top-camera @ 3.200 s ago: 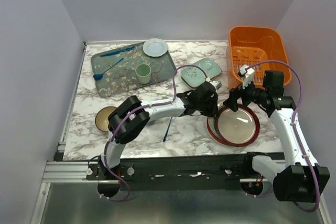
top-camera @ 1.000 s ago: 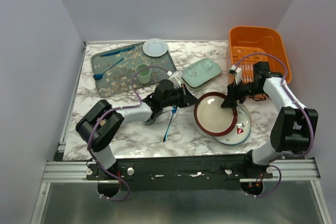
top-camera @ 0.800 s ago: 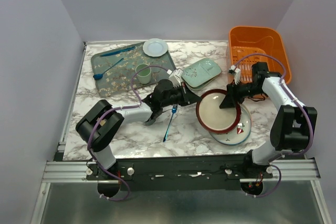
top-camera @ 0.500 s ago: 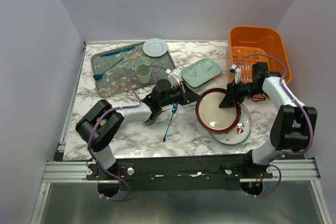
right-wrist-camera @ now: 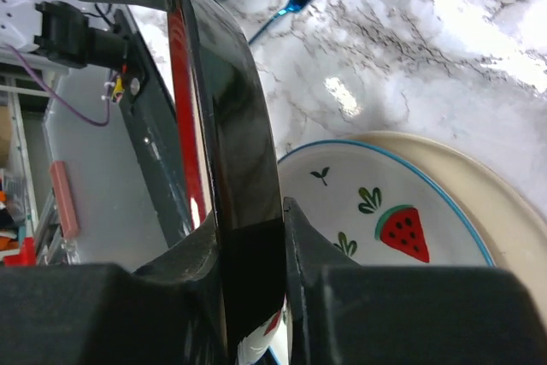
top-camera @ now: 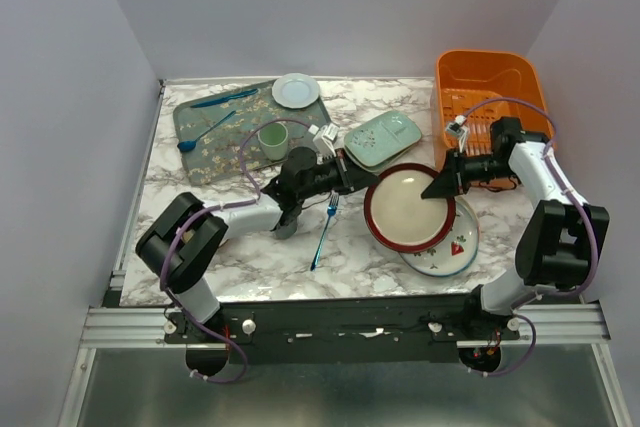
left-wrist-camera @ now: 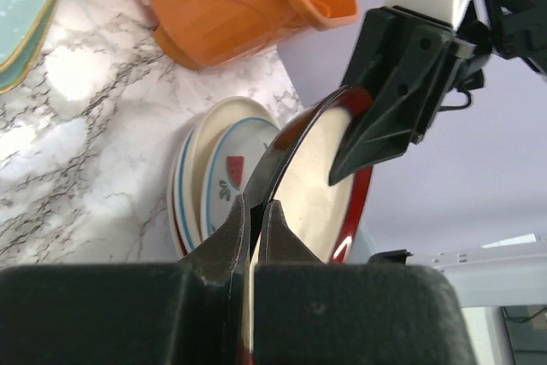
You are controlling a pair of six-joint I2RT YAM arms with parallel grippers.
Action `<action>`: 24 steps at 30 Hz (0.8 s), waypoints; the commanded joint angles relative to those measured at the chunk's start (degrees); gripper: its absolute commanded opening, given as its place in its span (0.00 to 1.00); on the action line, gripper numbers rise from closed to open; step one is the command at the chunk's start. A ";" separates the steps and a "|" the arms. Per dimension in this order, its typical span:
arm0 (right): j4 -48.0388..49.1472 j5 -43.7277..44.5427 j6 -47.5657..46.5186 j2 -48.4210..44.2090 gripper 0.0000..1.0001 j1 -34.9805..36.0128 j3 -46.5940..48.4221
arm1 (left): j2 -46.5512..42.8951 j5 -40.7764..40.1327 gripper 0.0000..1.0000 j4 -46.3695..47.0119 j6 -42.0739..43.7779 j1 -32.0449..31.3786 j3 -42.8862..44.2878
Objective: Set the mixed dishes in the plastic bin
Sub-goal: Pick up the plate at the center of the board.
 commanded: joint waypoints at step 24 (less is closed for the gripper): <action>-5.70 -19.88 6.74 0.03 0.01 -11.86 22.23 | -31.86 -11.09 0.91 -27.11 21.68 7.57 5.31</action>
